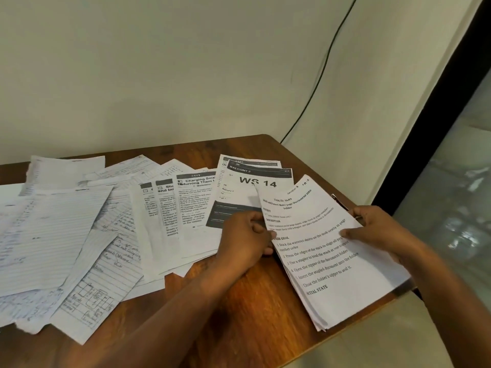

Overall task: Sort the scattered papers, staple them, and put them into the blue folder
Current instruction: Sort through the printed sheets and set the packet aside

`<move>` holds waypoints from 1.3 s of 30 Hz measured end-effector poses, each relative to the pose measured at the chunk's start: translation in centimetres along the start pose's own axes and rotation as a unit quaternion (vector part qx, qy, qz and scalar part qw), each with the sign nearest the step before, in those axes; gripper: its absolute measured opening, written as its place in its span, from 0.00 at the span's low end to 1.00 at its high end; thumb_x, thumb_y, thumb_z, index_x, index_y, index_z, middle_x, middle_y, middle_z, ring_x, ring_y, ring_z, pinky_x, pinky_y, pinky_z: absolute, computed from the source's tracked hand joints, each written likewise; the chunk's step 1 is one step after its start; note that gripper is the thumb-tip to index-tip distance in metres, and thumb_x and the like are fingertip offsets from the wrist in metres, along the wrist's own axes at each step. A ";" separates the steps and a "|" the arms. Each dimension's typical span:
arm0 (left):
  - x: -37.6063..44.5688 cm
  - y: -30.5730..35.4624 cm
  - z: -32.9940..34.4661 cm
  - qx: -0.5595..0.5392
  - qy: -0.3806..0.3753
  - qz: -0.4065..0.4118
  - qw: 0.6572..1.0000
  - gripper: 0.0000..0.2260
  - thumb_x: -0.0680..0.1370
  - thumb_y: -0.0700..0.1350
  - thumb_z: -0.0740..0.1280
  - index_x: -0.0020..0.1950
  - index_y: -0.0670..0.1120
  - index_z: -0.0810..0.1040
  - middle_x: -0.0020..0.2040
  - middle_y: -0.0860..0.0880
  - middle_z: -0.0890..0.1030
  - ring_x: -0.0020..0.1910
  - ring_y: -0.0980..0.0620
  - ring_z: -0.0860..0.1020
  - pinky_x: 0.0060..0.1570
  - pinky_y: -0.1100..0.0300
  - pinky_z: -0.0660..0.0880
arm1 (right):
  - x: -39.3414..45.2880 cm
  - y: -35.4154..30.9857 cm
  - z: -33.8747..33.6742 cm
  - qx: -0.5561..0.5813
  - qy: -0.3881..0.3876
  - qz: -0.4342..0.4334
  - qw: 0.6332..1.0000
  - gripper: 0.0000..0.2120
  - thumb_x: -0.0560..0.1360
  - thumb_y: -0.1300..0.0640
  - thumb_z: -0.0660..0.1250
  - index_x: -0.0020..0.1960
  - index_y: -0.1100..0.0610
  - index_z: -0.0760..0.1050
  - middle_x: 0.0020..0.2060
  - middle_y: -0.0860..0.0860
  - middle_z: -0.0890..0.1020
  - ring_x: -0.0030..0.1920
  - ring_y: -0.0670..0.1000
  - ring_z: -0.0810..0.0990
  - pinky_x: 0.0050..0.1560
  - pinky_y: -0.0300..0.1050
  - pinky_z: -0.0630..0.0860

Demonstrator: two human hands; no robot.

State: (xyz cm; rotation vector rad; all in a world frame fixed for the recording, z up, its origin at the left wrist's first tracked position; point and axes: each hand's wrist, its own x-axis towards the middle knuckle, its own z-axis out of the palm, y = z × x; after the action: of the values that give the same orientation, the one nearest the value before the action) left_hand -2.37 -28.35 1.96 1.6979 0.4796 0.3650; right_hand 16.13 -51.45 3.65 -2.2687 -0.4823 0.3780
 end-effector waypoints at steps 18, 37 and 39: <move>1.8 -0.9 -2.6 0.194 0.032 0.050 0.979 0.14 0.74 0.42 0.79 0.54 0.58 0.84 0.33 0.58 0.83 0.35 0.63 0.81 0.40 0.64 0.71 | -0.9 -2.4 1.0 -0.213 0.093 0.050 0.971 0.17 0.64 0.44 0.85 0.46 0.45 0.81 0.46 0.44 0.84 0.46 0.49 0.82 0.48 0.52 0.82; 1.5 -1.1 -2.1 0.233 0.037 0.042 0.971 0.17 0.71 0.43 0.83 0.58 0.46 0.85 0.41 0.53 0.84 0.40 0.58 0.80 0.39 0.66 0.71 | -2.9 -5.3 3.3 -0.478 0.006 0.039 0.878 0.18 0.84 0.45 0.57 0.68 0.51 0.75 0.71 0.56 0.70 0.68 0.56 0.73 0.60 0.49 0.74; 1.5 -1.2 -2.2 0.236 0.039 0.046 0.970 0.16 0.70 0.44 0.83 0.55 0.47 0.85 0.41 0.53 0.85 0.40 0.57 0.81 0.41 0.63 0.73 | -2.9 -6.0 3.5 -0.495 0.005 0.045 0.868 0.18 0.83 0.46 0.59 0.69 0.52 0.74 0.70 0.56 0.70 0.69 0.57 0.71 0.58 0.51 0.73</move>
State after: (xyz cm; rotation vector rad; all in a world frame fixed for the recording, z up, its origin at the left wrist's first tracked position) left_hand -2.33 -25.56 1.13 2.1783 0.5782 0.4079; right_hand 10.79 -46.73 6.18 -3.2970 -0.6633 0.1616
